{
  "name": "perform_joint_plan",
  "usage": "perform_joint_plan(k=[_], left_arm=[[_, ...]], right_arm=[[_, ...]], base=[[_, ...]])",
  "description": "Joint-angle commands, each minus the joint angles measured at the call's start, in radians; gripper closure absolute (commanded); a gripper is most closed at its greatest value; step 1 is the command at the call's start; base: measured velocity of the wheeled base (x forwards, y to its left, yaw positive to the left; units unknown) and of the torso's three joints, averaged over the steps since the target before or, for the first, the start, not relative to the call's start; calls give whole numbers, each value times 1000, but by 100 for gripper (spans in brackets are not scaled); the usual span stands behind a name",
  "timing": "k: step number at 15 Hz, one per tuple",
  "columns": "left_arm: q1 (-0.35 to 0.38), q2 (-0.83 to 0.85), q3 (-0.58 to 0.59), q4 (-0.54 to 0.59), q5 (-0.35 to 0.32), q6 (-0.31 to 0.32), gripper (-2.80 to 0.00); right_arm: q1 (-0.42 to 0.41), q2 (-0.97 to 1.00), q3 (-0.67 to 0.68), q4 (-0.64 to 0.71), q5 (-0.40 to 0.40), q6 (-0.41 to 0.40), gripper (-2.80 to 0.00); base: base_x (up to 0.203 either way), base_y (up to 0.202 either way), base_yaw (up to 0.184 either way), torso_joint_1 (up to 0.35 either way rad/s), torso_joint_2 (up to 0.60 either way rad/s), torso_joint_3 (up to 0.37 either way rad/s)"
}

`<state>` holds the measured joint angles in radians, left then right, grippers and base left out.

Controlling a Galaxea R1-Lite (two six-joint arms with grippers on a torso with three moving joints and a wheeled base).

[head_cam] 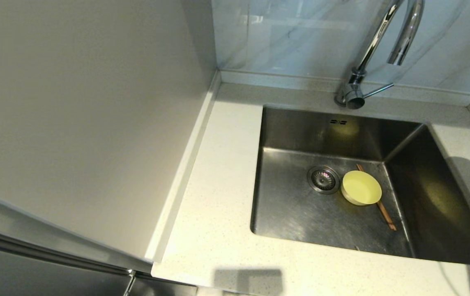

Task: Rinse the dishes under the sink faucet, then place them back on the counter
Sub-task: Put a bowl into the sink

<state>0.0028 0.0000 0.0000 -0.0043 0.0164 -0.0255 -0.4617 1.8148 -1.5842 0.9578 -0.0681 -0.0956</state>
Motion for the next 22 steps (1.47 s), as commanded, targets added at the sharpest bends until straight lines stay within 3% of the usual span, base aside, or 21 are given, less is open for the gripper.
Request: perform_joint_plan(k=[1, 4, 8, 11, 15, 22], left_arm=[[0, -3, 0, 0, 0, -1, 0], [0, -3, 0, 0, 0, -1, 0], [0, -3, 0, 0, 0, -1, 0], [0, -3, 0, 0, 0, -1, 0], [0, -3, 0, 0, 0, -1, 0], [0, -3, 0, 0, 2, -1, 0]], right_arm=[[24, -43, 65, -47, -1, -2, 0], [97, -83, 190, -226, -8, -7, 0], [252, -108, 211, -257, -42, -14, 0], [390, -113, 210, -263, -102, -7, 0], [555, -99, 273, -383, -200, 7, 0], [772, 19, 311, -592, -320, 5, 0]], base=[[0, 0, 0, 0, 0, 0], [0, 0, 0, 0, 0, 0], [0, 0, 0, 0, 0, 0], [0, 0, 0, 0, 0, 0], [0, 0, 0, 0, 0, 0], [0, 0, 0, 0, 0, 0]])
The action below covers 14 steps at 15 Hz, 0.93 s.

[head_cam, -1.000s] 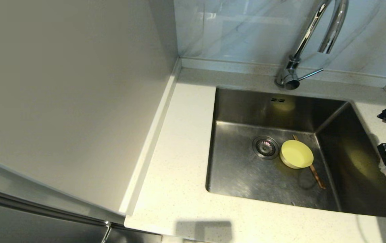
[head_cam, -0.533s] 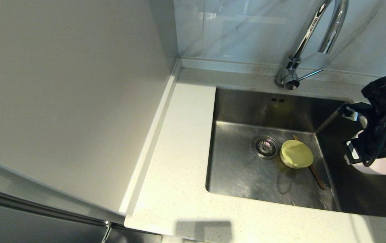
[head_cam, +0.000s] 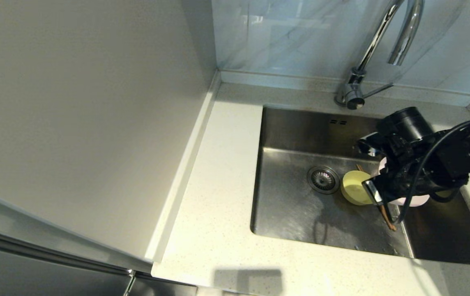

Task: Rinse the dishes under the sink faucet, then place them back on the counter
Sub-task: Put a bowl into the sink

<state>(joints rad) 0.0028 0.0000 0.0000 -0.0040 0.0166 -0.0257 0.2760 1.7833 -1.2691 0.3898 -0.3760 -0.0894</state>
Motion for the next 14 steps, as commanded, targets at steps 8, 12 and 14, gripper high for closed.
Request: perform_joint_plan(k=[8, 12, 14], left_arm=[[0, -3, 0, -1, 0, 0, 0], [0, -3, 0, -1, 0, 0, 0], [0, -3, 0, -1, 0, 0, 0]], right_arm=[[208, 297, -207, -61, -38, -4, 0], [230, 388, -241, -57, -37, -4, 0], [229, 416, -242, -57, -37, -3, 0]], base=[[0, 0, 0, 0, 0, 0], [0, 0, 0, 0, 0, 0], [0, 0, 0, 0, 0, 0]])
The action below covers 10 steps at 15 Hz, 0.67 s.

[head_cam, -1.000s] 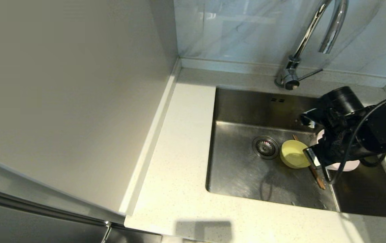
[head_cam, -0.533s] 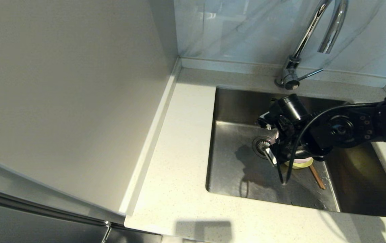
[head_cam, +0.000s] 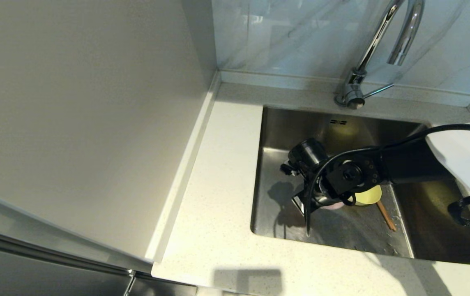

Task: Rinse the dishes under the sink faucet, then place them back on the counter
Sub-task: Put a bowl into the sink

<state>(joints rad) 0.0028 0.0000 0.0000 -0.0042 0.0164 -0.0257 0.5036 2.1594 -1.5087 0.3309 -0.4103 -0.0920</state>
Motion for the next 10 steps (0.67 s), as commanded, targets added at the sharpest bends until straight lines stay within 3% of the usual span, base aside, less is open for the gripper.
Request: perform_joint_plan(k=[1, 10], left_arm=[[0, -3, 0, 0, 0, 0, 0], [0, -3, 0, 0, 0, 0, 0]], right_arm=[[1, 51, -8, 1, -2, 0, 0], [-6, 152, -101, -43, 2, 6, 0]], base=[[0, 0, 0, 0, 0, 0], [0, 0, 0, 0, 0, 0]])
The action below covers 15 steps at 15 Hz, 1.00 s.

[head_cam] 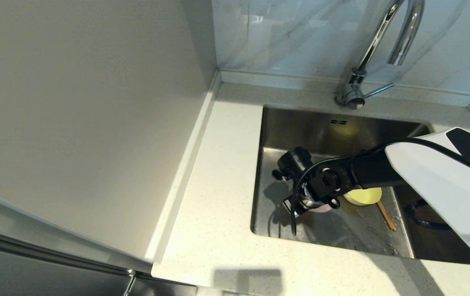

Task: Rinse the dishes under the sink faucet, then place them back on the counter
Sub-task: Put a bowl into the sink

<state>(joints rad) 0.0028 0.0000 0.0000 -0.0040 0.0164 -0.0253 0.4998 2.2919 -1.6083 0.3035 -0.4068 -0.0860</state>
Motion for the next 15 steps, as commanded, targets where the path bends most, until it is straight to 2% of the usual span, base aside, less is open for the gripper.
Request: perform_joint_plan(k=[1, 6, 15], left_arm=[[0, -3, 0, -1, 0, -1, 0], [0, -3, 0, -1, 0, -1, 0], [0, -3, 0, -1, 0, -1, 0]], right_arm=[[-8, 22, 5, -53, -2, 0, 0], [-36, 52, 5, -196, -3, -3, 0], [-81, 105, -1, -199, 0, -1, 0]], base=[[0, 0, 0, 0, 0, 0], [0, 0, 0, 0, 0, 0], [0, 0, 0, 0, 0, 0]])
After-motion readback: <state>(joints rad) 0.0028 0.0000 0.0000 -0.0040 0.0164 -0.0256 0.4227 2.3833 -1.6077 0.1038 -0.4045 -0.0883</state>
